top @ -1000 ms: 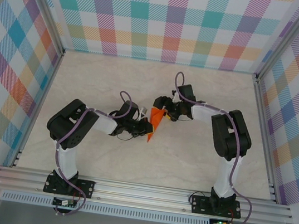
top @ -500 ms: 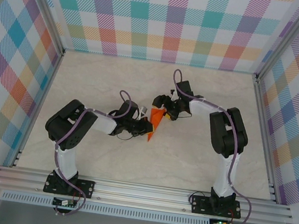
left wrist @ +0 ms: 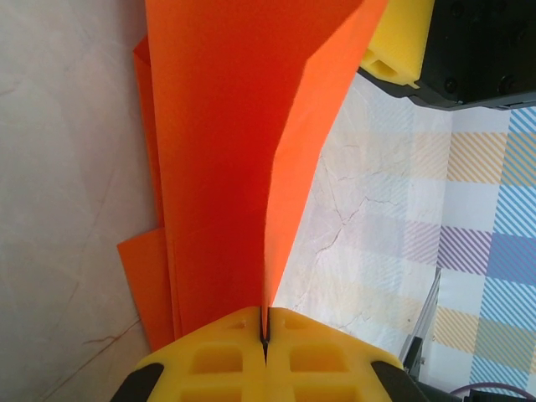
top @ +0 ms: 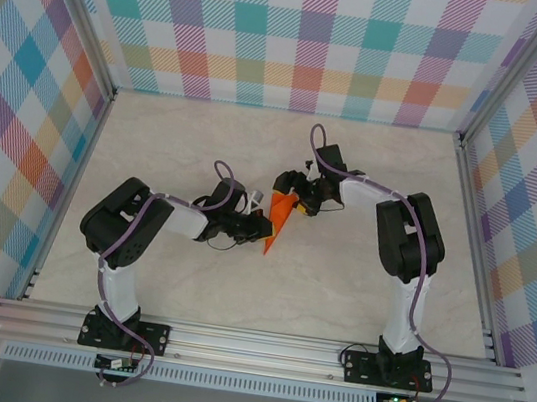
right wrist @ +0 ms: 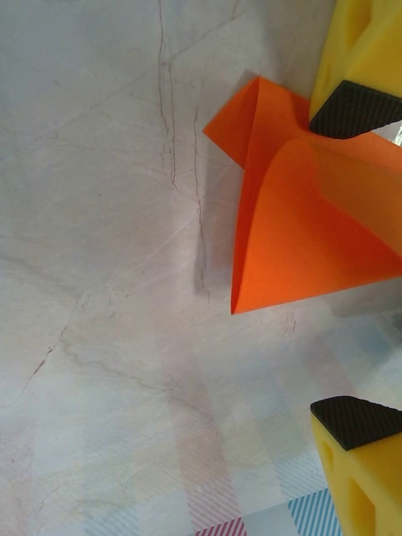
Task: Fold a paper plane with a square sheet of paper (fold left side to right side)
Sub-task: Fold the wing for the fifth time at the center of the table.
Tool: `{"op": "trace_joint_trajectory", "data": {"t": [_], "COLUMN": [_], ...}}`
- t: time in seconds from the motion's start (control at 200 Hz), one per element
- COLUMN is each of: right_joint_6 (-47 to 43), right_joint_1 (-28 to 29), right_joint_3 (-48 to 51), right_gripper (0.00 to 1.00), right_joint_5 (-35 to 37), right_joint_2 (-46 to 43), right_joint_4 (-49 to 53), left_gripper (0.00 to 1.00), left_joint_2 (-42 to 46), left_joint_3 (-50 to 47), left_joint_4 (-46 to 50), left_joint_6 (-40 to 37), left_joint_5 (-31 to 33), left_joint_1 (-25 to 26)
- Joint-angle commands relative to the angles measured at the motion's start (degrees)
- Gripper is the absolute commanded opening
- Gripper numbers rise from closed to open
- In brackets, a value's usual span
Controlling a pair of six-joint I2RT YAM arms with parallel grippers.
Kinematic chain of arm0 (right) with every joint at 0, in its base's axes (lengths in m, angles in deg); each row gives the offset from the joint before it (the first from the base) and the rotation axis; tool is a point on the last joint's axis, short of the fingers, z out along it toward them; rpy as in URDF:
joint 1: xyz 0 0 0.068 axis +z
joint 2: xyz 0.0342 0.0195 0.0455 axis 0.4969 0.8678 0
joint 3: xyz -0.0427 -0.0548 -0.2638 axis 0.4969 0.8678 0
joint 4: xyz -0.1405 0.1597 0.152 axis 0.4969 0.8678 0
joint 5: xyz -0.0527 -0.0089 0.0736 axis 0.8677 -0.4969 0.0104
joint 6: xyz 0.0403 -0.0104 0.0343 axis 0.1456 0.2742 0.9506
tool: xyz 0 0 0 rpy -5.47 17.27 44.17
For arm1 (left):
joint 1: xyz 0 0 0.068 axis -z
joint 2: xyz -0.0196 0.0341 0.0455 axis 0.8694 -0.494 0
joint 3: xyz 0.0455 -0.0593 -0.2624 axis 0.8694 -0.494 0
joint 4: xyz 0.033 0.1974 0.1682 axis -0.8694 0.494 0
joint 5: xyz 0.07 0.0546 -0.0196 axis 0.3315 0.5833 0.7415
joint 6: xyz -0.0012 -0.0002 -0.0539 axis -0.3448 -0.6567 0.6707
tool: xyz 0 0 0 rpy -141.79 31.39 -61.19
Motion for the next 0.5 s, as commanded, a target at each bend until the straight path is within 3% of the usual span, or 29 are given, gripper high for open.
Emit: {"op": "trace_joint_trajectory", "data": {"t": [0.0, 0.495], "right_joint_6": [-1.6, -2.3], "right_joint_1": [0.5, 0.8], "right_joint_3": [0.2, 0.2], "right_gripper": [0.84, 0.85], "right_joint_5": [1.9, 1.7], "right_joint_2": [2.7, 2.6], "right_joint_4": [4.7, 4.9], "left_gripper": [0.00, 0.00], "left_joint_2": [-1.4, -3.0], "left_joint_3": [0.7, 1.1], "left_joint_4": [2.0, 2.2], "left_joint_6": [-2.0, -2.7], "left_joint_5": [-2.5, -2.2], "left_joint_1": [-0.8, -1.7]}}
